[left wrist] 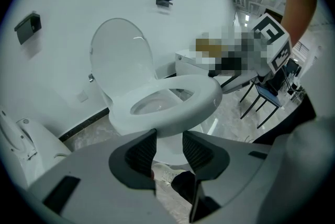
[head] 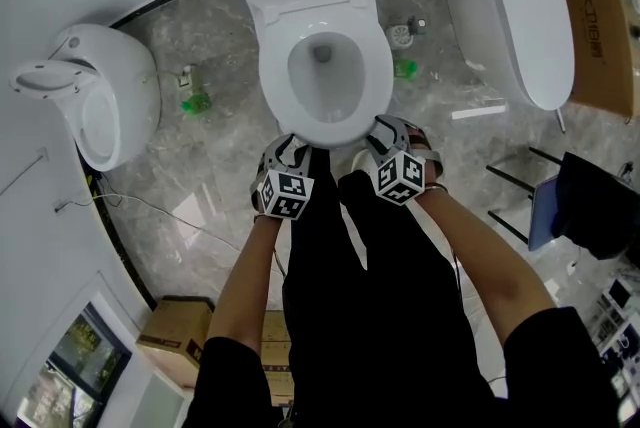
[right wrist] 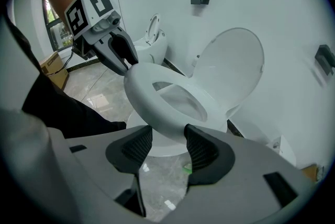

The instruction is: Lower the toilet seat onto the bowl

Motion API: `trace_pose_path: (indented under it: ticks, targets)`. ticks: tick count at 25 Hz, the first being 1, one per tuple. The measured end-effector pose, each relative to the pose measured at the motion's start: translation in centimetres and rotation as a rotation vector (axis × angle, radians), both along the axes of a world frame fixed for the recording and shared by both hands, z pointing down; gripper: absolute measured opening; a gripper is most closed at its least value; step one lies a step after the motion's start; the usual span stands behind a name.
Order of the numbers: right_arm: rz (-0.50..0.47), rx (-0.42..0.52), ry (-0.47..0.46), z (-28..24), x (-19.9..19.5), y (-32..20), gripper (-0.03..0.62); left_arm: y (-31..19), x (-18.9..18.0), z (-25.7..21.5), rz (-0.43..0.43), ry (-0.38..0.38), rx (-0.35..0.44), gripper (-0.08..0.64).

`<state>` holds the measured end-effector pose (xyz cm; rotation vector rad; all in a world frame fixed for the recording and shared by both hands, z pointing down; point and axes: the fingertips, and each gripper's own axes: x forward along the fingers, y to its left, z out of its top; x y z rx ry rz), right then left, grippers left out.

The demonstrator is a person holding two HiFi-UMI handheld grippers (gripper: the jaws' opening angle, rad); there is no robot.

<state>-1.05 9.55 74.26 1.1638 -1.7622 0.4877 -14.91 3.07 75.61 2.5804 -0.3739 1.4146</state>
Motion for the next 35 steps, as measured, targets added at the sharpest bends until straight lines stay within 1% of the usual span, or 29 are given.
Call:
trace_pose_path:
  ticks: [3, 5, 12, 15, 19, 24, 29, 32, 35]
  targets:
    - [-0.014, -0.009, -0.011, 0.8, -0.3, 0.6, 0.206, 0.6, -0.3, 1.1, -0.048, 0.000, -0.053, 0.163]
    - [-0.030, -0.026, -0.011, 1.5, -0.6, 1.1, 0.209, 1.1, -0.7, 1.9, -0.055, -0.006, -0.072, 0.163]
    - [-0.047, -0.063, -0.012, 3.3, -1.1, 2.0, 0.213, 2.0, -1.2, 3.8, -0.038, -0.045, -0.098, 0.163]
    - [-0.036, -0.073, -0.008, 4.0, -1.3, 2.5, 0.213, 2.5, -1.4, 4.5, -0.029, -0.027, -0.102, 0.162]
    - [-0.002, -0.034, 0.002, 4.8, -1.3, 2.7, 0.213, 2.6, -1.5, 5.3, -0.045, 0.002, -0.090, 0.161]
    - [0.019, -0.043, 0.014, 6.1, -1.4, 3.3, 0.213, 3.2, -1.5, 6.5, -0.041, -0.006, -0.101, 0.161]
    - [0.005, -0.075, 0.003, 7.4, -1.7, 3.9, 0.215, 3.9, -1.9, 7.9, -0.040, -0.042, -0.146, 0.161]
    - [0.007, -0.062, -0.007, 7.9, -1.9, 3.9, 0.215, 4.0, -2.0, 8.5, -0.061, -0.036, -0.174, 0.156]
    - [0.016, -0.071, -0.020, 8.6, -2.0, 4.0, 0.215, 4.1, -2.1, 9.3, -0.059, -0.034, -0.182, 0.155]
